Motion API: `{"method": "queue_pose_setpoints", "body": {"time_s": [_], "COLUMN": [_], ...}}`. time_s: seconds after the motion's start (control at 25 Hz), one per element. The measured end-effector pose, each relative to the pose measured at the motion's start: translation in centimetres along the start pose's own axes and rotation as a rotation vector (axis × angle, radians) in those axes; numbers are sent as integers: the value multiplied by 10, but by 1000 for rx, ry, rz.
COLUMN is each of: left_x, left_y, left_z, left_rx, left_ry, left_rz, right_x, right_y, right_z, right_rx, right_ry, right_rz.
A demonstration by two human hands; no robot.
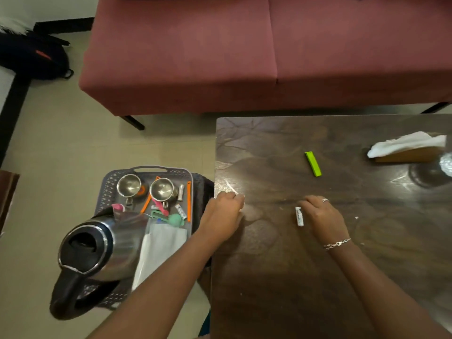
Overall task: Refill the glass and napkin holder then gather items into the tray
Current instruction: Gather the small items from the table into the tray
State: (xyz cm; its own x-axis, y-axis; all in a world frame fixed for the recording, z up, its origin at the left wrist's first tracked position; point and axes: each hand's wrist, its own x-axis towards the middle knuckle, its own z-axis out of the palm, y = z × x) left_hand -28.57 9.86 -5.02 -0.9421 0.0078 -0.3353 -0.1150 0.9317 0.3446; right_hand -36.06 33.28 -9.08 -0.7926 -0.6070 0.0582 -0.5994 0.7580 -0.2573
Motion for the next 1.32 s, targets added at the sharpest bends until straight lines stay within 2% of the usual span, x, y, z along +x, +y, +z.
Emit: {"method": "queue_pose_setpoints", "body": {"time_s": [0.12,0.24,0.44,0.56,0.76,0.96,1.16,1.32], "left_x": [11,24,58,74,91,101,98,76], "left_y": [35,67,112,128,143,144,149,135], "left_z": [25,48,84,96,105,108,104,88], "left_rx": [-37,-106,-213,-185,-124,-96,-141,-265], "left_ry": [15,34,-69,-80,-97,-128,-121,-4], "left_rz": [-50,-150,-447,-516,-579,-558,-514,-496], "right_x": [-10,-1,37,59,86,95,99,91], "right_y": [50,87,120,125,113,103,98,90], "right_z": [-10,-12,-8,1,16,31,31,18], "right_rx": [3,37,80,69,72,-25,42,117], "right_ry": [20,19,-64,-121,-237,-319,-274,-202], "right_rz": [142,200,287,305,338,354,412,436]}}
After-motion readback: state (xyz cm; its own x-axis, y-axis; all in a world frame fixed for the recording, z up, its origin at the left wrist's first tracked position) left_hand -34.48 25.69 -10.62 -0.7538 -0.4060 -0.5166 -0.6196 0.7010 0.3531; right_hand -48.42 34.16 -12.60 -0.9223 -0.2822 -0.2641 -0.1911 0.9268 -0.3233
